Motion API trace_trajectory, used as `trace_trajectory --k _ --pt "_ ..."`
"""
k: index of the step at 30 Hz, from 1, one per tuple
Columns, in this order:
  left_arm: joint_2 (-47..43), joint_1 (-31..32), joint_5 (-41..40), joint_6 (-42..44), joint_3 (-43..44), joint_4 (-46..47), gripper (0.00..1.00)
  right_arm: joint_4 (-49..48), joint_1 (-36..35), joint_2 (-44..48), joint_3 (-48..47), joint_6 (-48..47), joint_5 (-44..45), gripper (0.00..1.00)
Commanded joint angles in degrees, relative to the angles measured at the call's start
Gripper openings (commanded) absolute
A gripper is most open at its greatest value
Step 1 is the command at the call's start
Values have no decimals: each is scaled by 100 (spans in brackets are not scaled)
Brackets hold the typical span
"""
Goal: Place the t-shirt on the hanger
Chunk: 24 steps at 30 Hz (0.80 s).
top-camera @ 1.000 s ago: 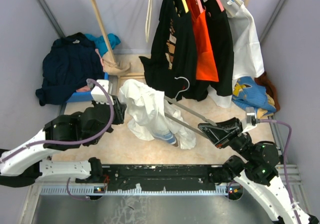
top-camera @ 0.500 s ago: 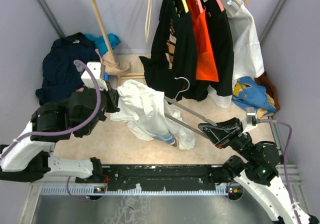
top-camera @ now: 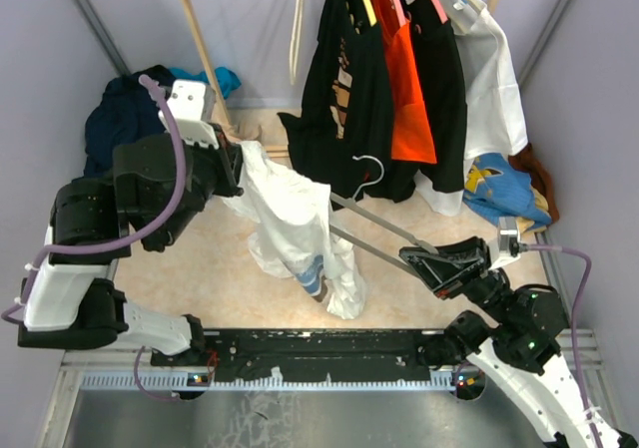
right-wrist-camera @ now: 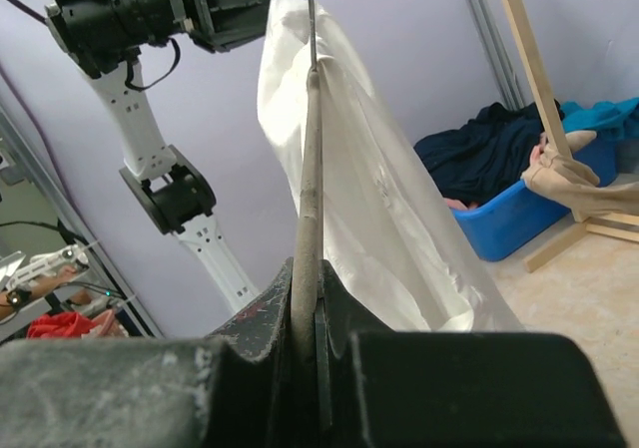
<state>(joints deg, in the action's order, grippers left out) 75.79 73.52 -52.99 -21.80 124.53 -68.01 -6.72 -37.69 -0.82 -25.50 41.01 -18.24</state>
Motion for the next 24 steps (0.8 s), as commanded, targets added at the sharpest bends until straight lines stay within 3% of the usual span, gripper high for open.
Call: trace_trajectory --k 1,8,17,24 --pt "156 -4 90 658 582 334 0 -97 25 100 -357 -284 -161 0" --pt "306 -3 115 1032 805 802 0 280 20 95 -371 -601 -303 0" --pt "365 -4 -67 1173 1035 902 0 -187 22 91 167 -502 -349 0" --pt "79 -4 -514 1151 748 1000 0 99 23 95 64 -662 -414 0"
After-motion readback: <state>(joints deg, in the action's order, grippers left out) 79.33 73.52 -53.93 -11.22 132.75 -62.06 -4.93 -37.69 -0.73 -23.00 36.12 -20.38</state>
